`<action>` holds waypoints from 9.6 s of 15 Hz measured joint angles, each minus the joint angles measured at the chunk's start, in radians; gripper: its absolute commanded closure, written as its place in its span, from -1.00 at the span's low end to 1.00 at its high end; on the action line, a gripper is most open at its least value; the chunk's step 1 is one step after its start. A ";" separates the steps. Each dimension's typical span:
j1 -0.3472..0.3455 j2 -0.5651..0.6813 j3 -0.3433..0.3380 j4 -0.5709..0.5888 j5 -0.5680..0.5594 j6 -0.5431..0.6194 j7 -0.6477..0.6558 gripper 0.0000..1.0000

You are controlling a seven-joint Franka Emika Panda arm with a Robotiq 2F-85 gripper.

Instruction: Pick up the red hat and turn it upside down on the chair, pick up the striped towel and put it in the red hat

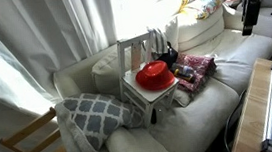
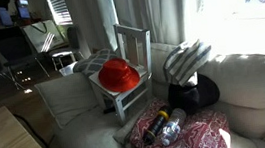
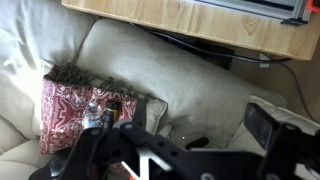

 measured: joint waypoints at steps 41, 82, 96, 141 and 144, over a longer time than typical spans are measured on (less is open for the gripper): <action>-0.127 1.006 -0.281 0.384 0.975 0.456 -0.878 -1.00; -0.506 1.838 -0.162 1.103 1.267 0.000 -0.802 -1.00; -0.518 1.935 -0.177 1.185 1.267 -0.123 -0.803 -0.04; -0.165 1.080 -0.152 0.630 0.978 0.510 -0.949 0.99; -0.114 1.015 -0.133 0.615 0.834 0.597 -0.898 0.99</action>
